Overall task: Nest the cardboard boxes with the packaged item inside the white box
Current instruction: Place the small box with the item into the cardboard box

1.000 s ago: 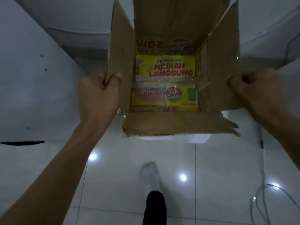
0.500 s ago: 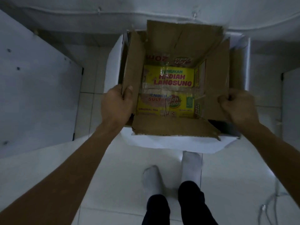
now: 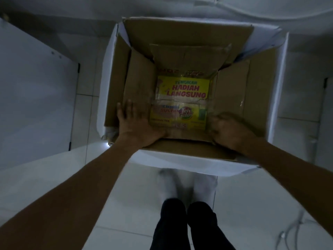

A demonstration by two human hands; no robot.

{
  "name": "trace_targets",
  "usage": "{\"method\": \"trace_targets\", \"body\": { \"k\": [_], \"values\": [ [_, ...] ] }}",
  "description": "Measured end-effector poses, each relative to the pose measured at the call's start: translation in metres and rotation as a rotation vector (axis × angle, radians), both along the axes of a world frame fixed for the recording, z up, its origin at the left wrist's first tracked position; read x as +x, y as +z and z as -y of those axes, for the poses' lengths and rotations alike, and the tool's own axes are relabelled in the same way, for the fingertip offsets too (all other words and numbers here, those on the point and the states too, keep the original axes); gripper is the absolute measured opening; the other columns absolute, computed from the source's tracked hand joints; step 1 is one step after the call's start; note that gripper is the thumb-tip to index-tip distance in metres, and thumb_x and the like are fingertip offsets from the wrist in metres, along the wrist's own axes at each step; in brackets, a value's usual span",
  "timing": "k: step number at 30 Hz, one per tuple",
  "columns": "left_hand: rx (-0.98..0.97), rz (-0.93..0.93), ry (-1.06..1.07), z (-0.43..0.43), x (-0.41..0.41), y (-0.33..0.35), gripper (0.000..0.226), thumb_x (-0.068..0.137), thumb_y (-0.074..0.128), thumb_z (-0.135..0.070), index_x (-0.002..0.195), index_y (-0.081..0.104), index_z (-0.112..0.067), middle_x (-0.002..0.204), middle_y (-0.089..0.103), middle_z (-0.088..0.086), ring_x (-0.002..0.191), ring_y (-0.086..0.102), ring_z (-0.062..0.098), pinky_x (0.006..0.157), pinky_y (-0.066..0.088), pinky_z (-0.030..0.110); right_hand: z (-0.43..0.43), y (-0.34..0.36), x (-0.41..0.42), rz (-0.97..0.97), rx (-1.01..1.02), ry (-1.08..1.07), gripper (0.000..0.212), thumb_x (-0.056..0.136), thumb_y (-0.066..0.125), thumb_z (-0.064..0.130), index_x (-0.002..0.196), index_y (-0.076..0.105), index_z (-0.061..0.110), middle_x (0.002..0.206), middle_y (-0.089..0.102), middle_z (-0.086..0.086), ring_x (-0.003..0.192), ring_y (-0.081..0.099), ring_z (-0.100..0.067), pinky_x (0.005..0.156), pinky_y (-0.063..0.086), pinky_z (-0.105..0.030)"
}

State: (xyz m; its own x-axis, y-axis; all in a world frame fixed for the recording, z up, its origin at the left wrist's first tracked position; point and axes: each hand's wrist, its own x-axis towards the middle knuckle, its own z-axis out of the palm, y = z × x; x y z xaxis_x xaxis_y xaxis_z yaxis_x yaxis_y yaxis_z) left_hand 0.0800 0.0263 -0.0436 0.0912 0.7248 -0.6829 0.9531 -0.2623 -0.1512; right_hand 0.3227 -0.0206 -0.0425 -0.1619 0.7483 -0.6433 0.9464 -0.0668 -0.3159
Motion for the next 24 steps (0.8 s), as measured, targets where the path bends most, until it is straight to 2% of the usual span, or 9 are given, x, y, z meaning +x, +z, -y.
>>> {"method": "trace_targets", "body": {
  "k": [2,3,5,8,12,17,19,21,24],
  "values": [
    [-0.076,-0.098,0.040,-0.003,-0.010,-0.004,0.130,0.052,0.016,-0.098,0.149,0.010,-0.011,0.158,-0.013,0.015,0.143,-0.022,0.028,0.106,-0.026,0.054,-0.005,-0.009,0.009,0.018,-0.071,-0.058,0.036,0.084,0.048,0.032,0.112,0.055,0.011,0.115,0.058,-0.013,0.102,0.055,-0.031,0.083,0.043,-0.033],
    [-0.084,-0.100,0.032,-0.003,-0.011,-0.004,0.131,0.051,0.015,-0.099,0.149,0.010,-0.010,0.158,-0.015,0.015,0.143,-0.024,0.028,0.105,-0.026,0.055,-0.006,-0.015,0.008,0.007,-0.099,-0.069,0.040,0.084,0.044,0.036,0.113,0.054,0.011,0.116,0.058,-0.013,0.102,0.055,-0.032,0.084,0.043,-0.034],
    [-0.067,-0.076,0.036,-0.004,-0.006,-0.003,0.128,0.054,0.017,-0.097,0.149,0.009,-0.011,0.158,-0.013,0.018,0.144,-0.020,0.031,0.106,-0.024,0.057,-0.013,-0.020,0.003,-0.027,-0.118,-0.120,0.036,0.085,0.052,0.030,0.115,0.054,0.012,0.118,0.060,-0.014,0.102,0.057,-0.032,0.084,0.044,-0.031],
    [0.046,0.001,0.005,-0.004,0.011,0.001,0.121,0.058,0.022,-0.095,0.149,0.010,-0.016,0.158,-0.003,0.020,0.145,-0.007,0.038,0.106,-0.020,0.062,-0.047,-0.011,-0.009,-0.102,-0.100,-0.198,0.038,0.086,0.059,0.022,0.123,0.053,0.014,0.114,0.060,-0.011,0.097,0.058,-0.029,0.074,0.040,-0.024],
    [0.121,0.196,-0.037,-0.001,0.027,0.003,0.109,0.066,0.025,-0.090,0.148,0.013,-0.019,0.159,-0.002,0.017,0.145,-0.007,0.035,0.104,-0.021,0.062,-0.121,-0.008,-0.028,-0.150,0.040,-0.203,0.040,0.087,0.057,0.018,0.125,0.050,0.010,0.124,0.058,-0.016,0.108,0.056,-0.031,0.074,0.040,-0.025],
    [-0.045,0.100,-0.120,0.010,0.032,0.000,0.105,0.062,0.030,-0.092,0.144,0.028,-0.027,0.157,-0.017,0.016,0.142,-0.021,0.037,0.102,-0.020,0.067,-0.191,-0.012,-0.041,-0.154,0.104,-0.271,0.051,0.082,0.055,0.020,0.129,0.039,0.011,0.118,0.054,-0.019,0.105,0.055,-0.035,0.080,0.041,-0.034],
    [-0.018,0.092,-0.168,0.006,0.035,0.000,0.108,0.061,0.032,-0.091,0.145,0.023,-0.024,0.156,-0.020,0.017,0.141,-0.025,0.037,0.101,-0.022,0.067,-0.195,-0.016,-0.044,-0.111,0.094,-0.256,0.055,0.082,0.055,0.024,0.132,0.035,0.012,0.129,0.050,-0.021,0.114,0.051,-0.037,0.088,0.042,-0.040],
    [0.031,0.119,-0.195,0.000,0.038,0.000,0.110,0.062,0.031,-0.090,0.148,0.019,-0.021,0.157,-0.016,0.018,0.142,-0.022,0.036,0.103,-0.021,0.066,-0.187,-0.015,-0.044,-0.086,0.064,-0.247,0.056,0.082,0.058,0.025,0.132,0.035,0.014,0.134,0.045,-0.020,0.114,0.051,-0.037,0.082,0.041,-0.034],
    [0.219,0.259,-0.136,-0.009,0.029,0.009,0.094,0.071,0.036,-0.081,0.140,0.037,-0.017,0.158,0.002,0.021,0.146,-0.007,0.035,0.109,-0.016,0.060,-0.157,-0.005,-0.031,-0.162,0.114,-0.203,0.058,0.079,0.061,0.023,0.132,0.040,0.013,0.130,0.051,-0.019,0.112,0.054,-0.036,0.086,0.046,-0.033]
  ]
}}
